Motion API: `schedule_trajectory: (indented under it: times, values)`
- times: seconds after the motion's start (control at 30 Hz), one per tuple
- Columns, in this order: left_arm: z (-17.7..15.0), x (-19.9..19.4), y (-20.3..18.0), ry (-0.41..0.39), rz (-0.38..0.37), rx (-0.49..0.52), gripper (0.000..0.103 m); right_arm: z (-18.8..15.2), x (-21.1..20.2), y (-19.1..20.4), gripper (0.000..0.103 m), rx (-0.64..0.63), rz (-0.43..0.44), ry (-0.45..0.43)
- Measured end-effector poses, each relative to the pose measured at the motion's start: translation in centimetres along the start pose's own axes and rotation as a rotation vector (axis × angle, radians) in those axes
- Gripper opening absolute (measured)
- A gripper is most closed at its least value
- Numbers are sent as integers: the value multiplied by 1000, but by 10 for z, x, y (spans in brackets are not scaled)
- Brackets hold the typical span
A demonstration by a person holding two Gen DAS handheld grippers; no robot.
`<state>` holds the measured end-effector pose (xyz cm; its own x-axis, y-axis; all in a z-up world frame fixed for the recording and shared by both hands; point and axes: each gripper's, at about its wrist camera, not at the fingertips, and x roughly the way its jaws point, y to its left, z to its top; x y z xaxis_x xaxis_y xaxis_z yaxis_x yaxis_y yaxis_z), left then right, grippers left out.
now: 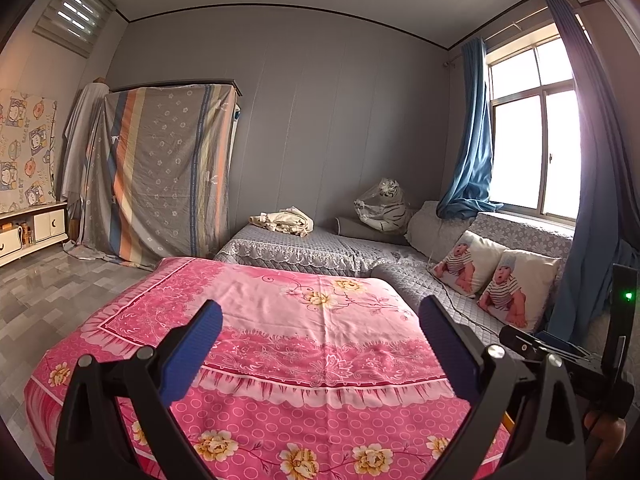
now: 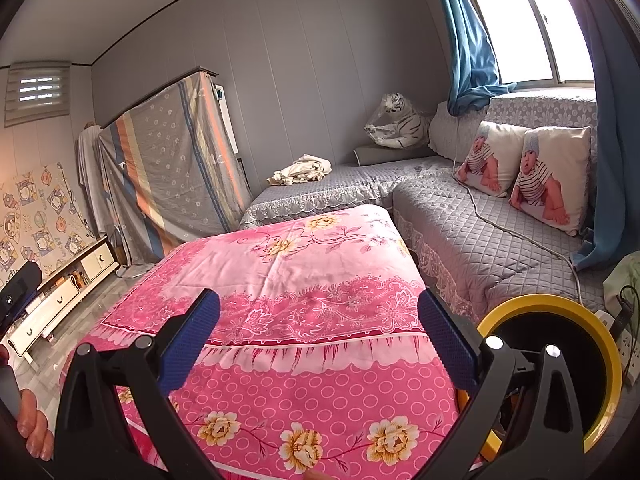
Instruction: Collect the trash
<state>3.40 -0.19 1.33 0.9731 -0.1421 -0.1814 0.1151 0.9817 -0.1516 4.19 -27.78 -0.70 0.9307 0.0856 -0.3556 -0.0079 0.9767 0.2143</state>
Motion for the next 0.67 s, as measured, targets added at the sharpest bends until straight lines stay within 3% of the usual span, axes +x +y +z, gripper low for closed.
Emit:
schedule_trajectory:
  times: [0.67]
  values:
    - [-3,3,6,17,-16,-3,95,-1,2,-1,95,9,1,12]
